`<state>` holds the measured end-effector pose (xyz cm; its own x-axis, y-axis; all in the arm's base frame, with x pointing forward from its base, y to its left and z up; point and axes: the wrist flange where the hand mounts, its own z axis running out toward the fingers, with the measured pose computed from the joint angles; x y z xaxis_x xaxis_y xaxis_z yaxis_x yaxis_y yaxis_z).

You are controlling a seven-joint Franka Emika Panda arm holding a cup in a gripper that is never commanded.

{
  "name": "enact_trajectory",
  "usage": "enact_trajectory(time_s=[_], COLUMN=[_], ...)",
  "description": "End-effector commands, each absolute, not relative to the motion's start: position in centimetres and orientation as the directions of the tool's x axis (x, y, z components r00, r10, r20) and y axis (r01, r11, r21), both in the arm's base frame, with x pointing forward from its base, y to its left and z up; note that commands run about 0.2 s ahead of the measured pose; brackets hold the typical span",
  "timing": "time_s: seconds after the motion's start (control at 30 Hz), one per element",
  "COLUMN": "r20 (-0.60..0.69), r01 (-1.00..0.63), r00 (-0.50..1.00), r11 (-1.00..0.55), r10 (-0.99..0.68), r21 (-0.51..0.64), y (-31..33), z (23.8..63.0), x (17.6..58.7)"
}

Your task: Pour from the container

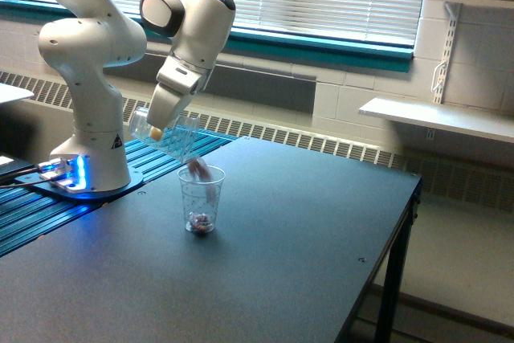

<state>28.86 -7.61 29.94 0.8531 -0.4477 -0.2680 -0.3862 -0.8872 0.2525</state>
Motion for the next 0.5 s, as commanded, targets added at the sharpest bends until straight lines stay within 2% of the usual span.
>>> enact_trajectory(time_s=[0.03, 0.5], r20=[-0.256, -0.205], r01=[-0.399, -0.457], r00=[0.849, 0.840], r11=[-0.879, -0.858], r10=[-0.462, -0.503], r21=[0.261, 0.232], y=[-7.00, -6.76], z=[29.87, 30.52], x=[29.39, 30.06])
